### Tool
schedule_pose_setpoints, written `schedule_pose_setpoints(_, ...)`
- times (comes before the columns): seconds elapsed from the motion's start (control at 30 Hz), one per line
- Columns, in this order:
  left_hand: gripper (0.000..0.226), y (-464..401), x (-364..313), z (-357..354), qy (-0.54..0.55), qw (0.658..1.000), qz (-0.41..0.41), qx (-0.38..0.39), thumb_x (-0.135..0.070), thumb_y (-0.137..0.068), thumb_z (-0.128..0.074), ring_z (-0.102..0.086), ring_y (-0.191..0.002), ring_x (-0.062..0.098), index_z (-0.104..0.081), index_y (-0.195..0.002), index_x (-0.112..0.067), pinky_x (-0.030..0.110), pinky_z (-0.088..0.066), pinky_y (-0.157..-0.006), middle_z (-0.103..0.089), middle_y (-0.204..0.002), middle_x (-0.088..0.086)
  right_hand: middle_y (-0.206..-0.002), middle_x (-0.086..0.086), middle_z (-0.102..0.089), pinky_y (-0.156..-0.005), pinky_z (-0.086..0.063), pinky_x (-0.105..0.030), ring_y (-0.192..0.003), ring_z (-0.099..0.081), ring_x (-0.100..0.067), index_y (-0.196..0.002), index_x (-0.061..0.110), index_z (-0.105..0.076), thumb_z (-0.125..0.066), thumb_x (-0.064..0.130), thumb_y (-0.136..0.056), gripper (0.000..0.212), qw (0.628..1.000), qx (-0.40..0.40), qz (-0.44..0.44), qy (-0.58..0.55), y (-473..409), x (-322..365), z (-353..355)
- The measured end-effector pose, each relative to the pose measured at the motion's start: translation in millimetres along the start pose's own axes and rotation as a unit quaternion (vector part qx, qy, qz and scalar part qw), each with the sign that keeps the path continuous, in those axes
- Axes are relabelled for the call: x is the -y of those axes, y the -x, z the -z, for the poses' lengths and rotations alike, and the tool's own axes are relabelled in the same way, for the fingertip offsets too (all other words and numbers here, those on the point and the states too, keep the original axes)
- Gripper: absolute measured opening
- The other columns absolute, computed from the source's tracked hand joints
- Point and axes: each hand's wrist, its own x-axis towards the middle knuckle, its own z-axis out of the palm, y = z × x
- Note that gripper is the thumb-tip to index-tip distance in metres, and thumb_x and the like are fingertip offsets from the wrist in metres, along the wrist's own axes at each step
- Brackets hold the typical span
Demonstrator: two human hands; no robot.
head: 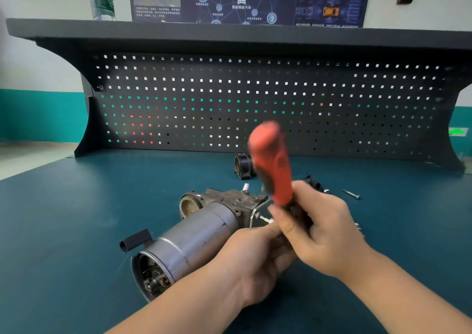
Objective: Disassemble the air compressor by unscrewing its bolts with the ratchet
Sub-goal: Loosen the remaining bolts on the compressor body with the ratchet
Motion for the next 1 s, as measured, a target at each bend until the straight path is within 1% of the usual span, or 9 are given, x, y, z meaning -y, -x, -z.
schedule_pose_setpoints(0.1, 0.022, 0.5, -0.4, -0.6, -0.007, 1.000, -0.005, 0.005, -0.004, -0.089, -0.054, -0.071, -0.078, 0.015, -0.075, -0.083, -0.001, 0.022, -0.058, -0.062, -0.073, -0.092, 0.011, -0.073, 0.020, -0.030, -0.060, -0.030, -0.009, -0.063, -0.032, 0.001, -0.088, 0.029, -0.047, -0.053, 0.029, -0.091, 0.006, 0.998, -0.005, 0.035, 0.045, -0.1, -5.5, 1.5)
schedule_pose_setpoints(0.23, 0.019, -1.5, -1.6, -1.4, 0.016, 1.000, 0.009, -0.024, -0.007, -0.089, -0.059, -0.068, -0.078, 0.026, -0.067, -0.093, 0.009, 0.029, -0.059, -0.059, -0.069, -0.087, 0.020, -0.062, 0.016, -0.048, -0.054, -0.035, -0.013, -0.056, -0.043, -0.001, -0.077, 0.033, -0.050, -0.053, 0.038, -0.090, 0.014, 0.982, -0.098, -0.153, -0.056, 0.1, -16.1, -4.4)
schedule_pose_setpoints(0.4, 0.016, -1.7, -2.1, -3.1, 0.028, 0.999, 0.017, -0.041, -0.005, -0.088, -0.061, -0.064, -0.082, 0.029, -0.066, -0.089, 0.010, 0.034, -0.060, -0.062, -0.069, -0.083, 0.020, -0.051, 0.005, -0.045, -0.051, -0.032, -0.029, -0.045, -0.035, -0.010, -0.068, 0.012, -0.057, -0.058, 0.034, -0.092, 0.032, 0.833, -0.126, -0.508, -0.178, 7.4, -56.9, -8.8)
schedule_pose_setpoints(0.47, 0.015, -2.2, -1.3, -2.9, 0.024, 0.999, 0.017, -0.043, -0.004, -0.088, -0.061, -0.064, -0.083, 0.029, -0.065, -0.088, 0.010, 0.035, -0.059, -0.064, -0.069, -0.085, 0.021, -0.049, 0.002, -0.047, -0.043, -0.031, -0.025, -0.040, -0.035, -0.009, -0.071, 0.012, -0.058, -0.058, 0.029, -0.093, 0.028, 0.775, -0.110, -0.567, -0.255, 10.1, -59.9, -11.5)
schedule_pose_setpoints(0.57, 0.016, -3.3, -1.6, -1.6, 0.023, 0.999, 0.013, -0.043, -0.004, -0.088, -0.059, -0.064, -0.080, 0.028, -0.065, -0.092, 0.011, 0.035, -0.060, -0.063, -0.069, -0.082, 0.020, -0.052, 0.004, -0.046, -0.051, -0.037, -0.028, -0.045, -0.038, -0.009, -0.067, 0.019, -0.054, -0.058, 0.030, -0.093, 0.028, 0.853, -0.124, -0.474, -0.180, 4.8, -47.2, -8.4)
schedule_pose_setpoints(0.7, 0.013, -2.7, -1.5, 1.2, 0.003, 1.000, 0.000, -0.025, -0.007, -0.085, -0.062, -0.068, -0.074, 0.021, -0.071, -0.083, 0.002, 0.028, -0.059, -0.060, -0.069, -0.084, 0.015, -0.064, 0.015, -0.043, -0.057, -0.036, -0.016, -0.058, -0.041, -0.002, -0.078, 0.026, -0.050, -0.055, 0.028, -0.091, 0.014, 0.992, -0.069, -0.090, -0.056, -4.1, -9.2, 4.0)
schedule_pose_setpoints(0.8, 0.021, 2.8, 1.1, 0.2, -0.033, 0.998, -0.044, 0.024, -0.012, -0.074, -0.062, -0.070, -0.073, 0.007, -0.077, -0.062, -0.019, 0.019, -0.055, -0.061, -0.074, -0.080, -0.001, -0.072, 0.004, -0.046, -0.058, -0.039, -0.021, -0.063, -0.042, -0.011, -0.086, 0.016, -0.054, -0.051, 0.025, -0.093, 0.012, 0.995, 0.054, 0.083, 0.022, -3.2, 2.2, 2.6)
schedule_pose_setpoints(0.9, 0.021, 0.5, 0.7, 1.2, -0.034, 0.999, -0.027, 0.010, -0.012, -0.083, -0.062, -0.070, -0.078, 0.012, -0.078, -0.071, -0.012, 0.022, -0.055, -0.063, -0.073, -0.089, 0.005, -0.071, 0.013, -0.041, -0.061, -0.035, -0.012, -0.064, -0.039, -0.001, -0.086, 0.022, -0.050, -0.053, 0.023, -0.091, 0.005, 0.999, 0.020, 0.041, 0.010, -0.6, -3.7, -0.5)
schedule_pose_setpoints(1.0, 0.016, -4.2, -1.2, 2.7, -0.021, 0.999, 0.004, -0.025, -0.009, -0.088, -0.060, -0.068, -0.071, 0.021, -0.071, -0.085, 0.003, 0.027, -0.058, -0.058, -0.070, -0.085, 0.017, -0.060, 0.008, -0.045, -0.053, -0.036, -0.017, -0.055, -0.043, -0.003, -0.077, 0.025, -0.048, -0.053, 0.034, -0.090, 0.016, 0.983, -0.078, -0.142, -0.091, 3.4, -11.0, -3.3)
